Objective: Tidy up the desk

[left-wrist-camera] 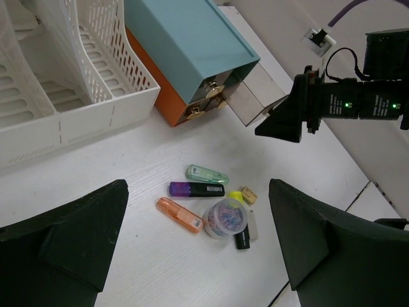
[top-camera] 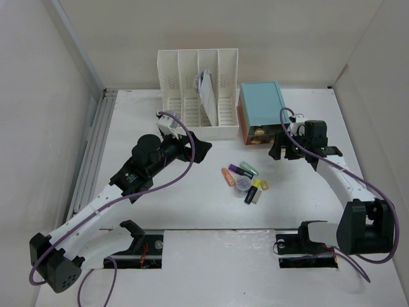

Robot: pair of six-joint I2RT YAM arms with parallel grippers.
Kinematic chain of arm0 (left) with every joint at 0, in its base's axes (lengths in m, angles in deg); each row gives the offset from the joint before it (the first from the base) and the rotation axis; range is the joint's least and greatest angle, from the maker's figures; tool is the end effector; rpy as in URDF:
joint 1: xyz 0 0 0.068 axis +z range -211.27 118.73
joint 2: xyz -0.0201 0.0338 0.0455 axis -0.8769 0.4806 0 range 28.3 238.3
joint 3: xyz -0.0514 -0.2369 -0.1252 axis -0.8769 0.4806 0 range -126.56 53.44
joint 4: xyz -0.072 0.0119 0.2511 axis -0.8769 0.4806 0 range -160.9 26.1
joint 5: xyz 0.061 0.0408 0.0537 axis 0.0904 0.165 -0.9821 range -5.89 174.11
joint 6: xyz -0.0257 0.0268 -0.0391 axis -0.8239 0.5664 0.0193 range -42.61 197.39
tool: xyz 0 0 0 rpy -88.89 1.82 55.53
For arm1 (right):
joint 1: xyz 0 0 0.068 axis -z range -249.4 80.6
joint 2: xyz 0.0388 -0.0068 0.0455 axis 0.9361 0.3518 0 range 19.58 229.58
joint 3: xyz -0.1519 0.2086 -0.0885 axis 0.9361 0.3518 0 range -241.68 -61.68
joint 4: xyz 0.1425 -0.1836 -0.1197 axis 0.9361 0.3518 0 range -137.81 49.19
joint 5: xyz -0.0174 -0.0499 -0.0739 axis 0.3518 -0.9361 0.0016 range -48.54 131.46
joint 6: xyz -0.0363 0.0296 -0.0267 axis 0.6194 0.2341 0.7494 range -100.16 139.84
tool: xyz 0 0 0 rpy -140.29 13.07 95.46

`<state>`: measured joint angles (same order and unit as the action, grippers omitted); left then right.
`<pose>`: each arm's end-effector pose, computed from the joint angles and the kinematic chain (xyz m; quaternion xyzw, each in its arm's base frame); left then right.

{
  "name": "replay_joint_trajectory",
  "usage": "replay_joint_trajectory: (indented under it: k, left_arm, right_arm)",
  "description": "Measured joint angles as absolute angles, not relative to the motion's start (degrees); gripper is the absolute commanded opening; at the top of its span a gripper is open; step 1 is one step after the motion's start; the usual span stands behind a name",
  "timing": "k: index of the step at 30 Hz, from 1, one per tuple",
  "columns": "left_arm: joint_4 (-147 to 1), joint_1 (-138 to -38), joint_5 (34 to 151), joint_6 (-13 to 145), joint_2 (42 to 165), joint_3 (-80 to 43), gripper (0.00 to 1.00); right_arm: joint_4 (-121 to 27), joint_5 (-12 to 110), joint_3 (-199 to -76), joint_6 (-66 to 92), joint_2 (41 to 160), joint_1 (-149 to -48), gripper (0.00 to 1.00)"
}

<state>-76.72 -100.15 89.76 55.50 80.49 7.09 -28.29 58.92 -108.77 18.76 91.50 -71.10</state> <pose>0.1671 -0.1391 0.3568 0.1388 0.6934 -0.3872 0.5916 0.2623 0.0185 0.2406 -0.0638 0.9107 0.1491 0.3799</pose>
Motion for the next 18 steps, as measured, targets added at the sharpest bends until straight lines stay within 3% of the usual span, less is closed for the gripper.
replay_joint_trajectory:
  k: [18]
  left_arm:
    - [-77.1,-100.1,89.9,55.5,80.6,7.1,0.90]
  right_arm:
    - [-15.0,68.4,-114.6,22.2,83.2,-72.6,1.00]
